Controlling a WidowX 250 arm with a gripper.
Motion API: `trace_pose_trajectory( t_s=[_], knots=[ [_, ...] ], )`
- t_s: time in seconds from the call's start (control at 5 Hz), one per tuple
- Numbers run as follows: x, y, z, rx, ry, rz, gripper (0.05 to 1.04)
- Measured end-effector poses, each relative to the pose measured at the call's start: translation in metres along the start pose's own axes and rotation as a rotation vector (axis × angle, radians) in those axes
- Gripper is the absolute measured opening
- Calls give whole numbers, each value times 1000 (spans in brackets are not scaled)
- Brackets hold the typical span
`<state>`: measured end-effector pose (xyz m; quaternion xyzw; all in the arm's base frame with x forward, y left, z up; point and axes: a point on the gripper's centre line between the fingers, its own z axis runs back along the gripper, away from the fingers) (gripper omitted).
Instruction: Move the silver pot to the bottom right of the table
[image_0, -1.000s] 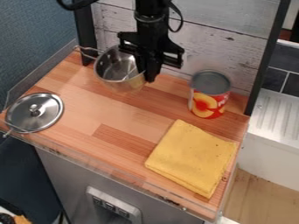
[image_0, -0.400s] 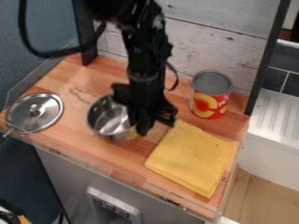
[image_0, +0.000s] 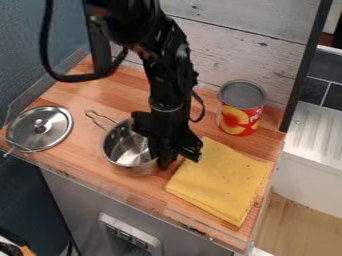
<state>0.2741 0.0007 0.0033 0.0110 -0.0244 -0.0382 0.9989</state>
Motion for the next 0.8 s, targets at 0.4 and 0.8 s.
trace_pose_trajectory(
  t_s=[0.4,0.8],
  knots=[
    [4,-12,-2,-19,18,-79,583],
    [3,-20,32,8,-16,-73,1008]
  ],
)
